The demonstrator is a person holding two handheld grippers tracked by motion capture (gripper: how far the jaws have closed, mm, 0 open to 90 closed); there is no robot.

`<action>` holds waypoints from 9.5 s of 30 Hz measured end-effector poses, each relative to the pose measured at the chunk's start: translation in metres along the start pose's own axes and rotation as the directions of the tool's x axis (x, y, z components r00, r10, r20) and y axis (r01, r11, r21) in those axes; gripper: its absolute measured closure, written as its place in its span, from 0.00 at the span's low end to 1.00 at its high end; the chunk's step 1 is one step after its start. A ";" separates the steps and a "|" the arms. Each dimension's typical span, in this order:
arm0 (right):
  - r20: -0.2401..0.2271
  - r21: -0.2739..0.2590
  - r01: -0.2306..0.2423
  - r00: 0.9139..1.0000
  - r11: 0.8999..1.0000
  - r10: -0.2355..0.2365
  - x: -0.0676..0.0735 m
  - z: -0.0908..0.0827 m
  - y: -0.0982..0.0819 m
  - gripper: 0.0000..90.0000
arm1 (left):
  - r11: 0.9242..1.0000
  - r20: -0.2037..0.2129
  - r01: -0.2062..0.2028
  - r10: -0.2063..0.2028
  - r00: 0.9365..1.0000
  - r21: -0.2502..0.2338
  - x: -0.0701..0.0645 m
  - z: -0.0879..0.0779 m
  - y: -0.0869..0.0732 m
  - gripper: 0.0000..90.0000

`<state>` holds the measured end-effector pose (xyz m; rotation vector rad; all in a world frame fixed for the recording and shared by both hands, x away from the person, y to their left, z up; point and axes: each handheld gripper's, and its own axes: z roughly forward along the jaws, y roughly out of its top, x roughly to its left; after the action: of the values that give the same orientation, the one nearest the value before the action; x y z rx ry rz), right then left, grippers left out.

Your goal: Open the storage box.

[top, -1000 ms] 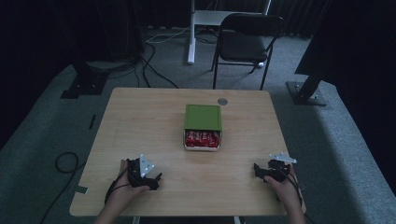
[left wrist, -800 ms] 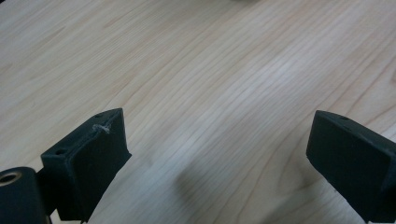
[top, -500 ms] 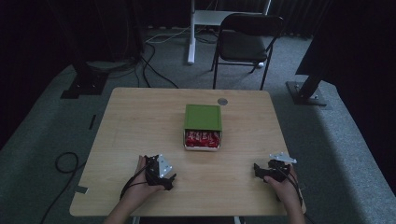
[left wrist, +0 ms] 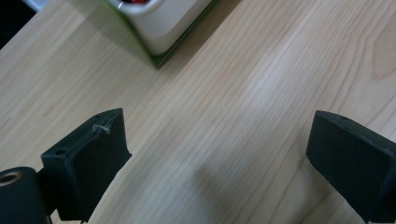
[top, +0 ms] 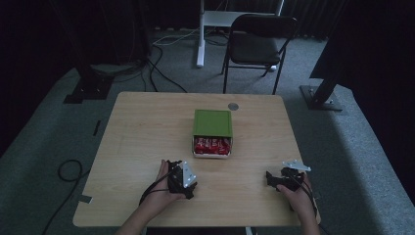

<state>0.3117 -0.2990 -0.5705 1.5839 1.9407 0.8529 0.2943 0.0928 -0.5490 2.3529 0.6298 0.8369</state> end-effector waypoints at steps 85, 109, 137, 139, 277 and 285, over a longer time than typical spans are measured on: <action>0.000 -0.005 0.000 1.000 1.000 0.000 -0.001 0.000 0.000 0.13 | 0.776 -0.440 -0.603 0.613 0.656 0.184 -0.034 0.067 0.049 0.73; 0.002 -0.004 -0.001 1.000 1.000 0.001 -0.001 0.000 0.000 0.13 | 0.756 -0.411 -0.639 0.633 0.657 0.143 -0.029 0.061 0.048 0.78; 0.003 -0.003 -0.002 1.000 1.000 0.002 -0.001 0.000 0.001 0.13 | 0.739 -0.399 -0.661 0.649 0.647 0.129 -0.046 0.043 0.042 0.80; 0.003 -0.003 -0.002 1.000 1.000 0.002 -0.001 0.000 0.001 0.13 | 0.737 -0.398 -0.662 0.651 0.646 0.132 -0.048 0.042 0.041 0.80; 0.003 -0.004 -0.003 1.000 1.000 0.003 -0.001 0.000 0.001 0.13 | 0.929 -0.105 -0.321 0.306 0.946 -0.186 -0.019 -0.057 -0.021 0.48; 0.003 -0.004 -0.001 1.000 1.000 0.001 -0.001 0.000 0.001 0.13 | 0.966 -0.047 -0.172 0.166 0.985 -0.195 0.001 -0.058 -0.034 0.38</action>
<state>0.3127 -0.2998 -0.5704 1.5833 1.9353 0.8534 0.2474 0.1381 -0.5332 2.2371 0.3420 0.9659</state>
